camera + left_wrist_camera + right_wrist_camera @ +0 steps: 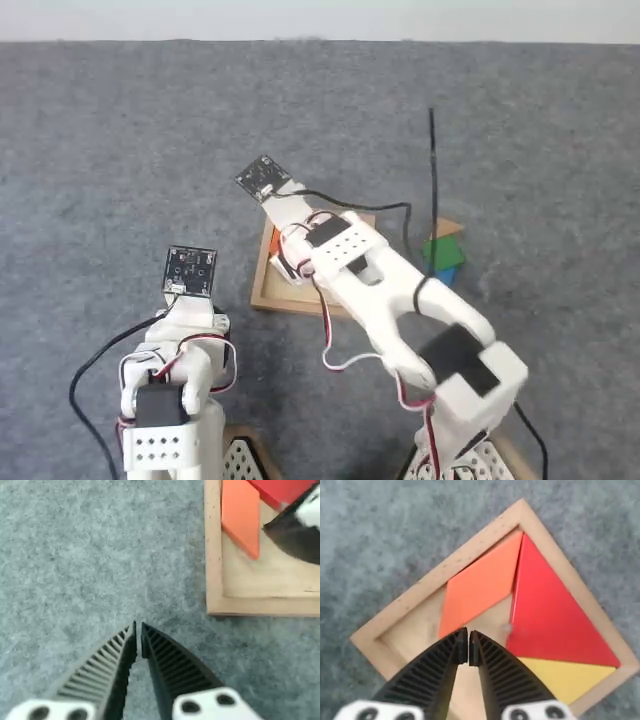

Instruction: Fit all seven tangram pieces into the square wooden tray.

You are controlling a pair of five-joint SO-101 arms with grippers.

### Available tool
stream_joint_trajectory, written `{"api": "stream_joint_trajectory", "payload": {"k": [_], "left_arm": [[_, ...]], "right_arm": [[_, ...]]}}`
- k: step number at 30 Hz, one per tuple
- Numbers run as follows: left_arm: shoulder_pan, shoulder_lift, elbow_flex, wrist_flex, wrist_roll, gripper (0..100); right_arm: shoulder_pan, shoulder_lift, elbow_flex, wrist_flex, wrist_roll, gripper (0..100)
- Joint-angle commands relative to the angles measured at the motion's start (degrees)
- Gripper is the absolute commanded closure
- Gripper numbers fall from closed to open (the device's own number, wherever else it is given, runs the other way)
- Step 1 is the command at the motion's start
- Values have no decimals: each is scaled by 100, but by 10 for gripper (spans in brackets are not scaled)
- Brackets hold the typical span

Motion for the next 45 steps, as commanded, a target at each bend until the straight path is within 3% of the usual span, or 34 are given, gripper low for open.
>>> {"api": "stream_joint_trajectory", "payload": {"k": [1, 7, 12, 19, 23, 27, 37, 45], "left_arm": [[35, -97, -57, 18, -9, 979], [35, -97, -57, 18, -9, 979], [35, -97, -57, 18, -9, 979], [35, -97, -57, 18, -9, 979], [35, -97, -57, 18, -9, 979], [35, -97, -57, 18, -9, 979], [35, -97, -57, 18, -9, 979], [35, -97, -57, 18, -9, 979]], "right_arm": [[-13, -892, 246, 57, -35, 975], [338, -2422, 1327, 277, -9, 975], [1182, -3793, 1890, 1235, 659, 975], [2774, -4919, 2198, 2229, 730, 974], [3319, -4664, 2189, 2457, 818, 902], [3398, -4057, 2136, 2343, 958, 802], [3451, -2237, 888, 1719, 879, 795], [3503, -752, -730, 1710, -826, 796]]}}
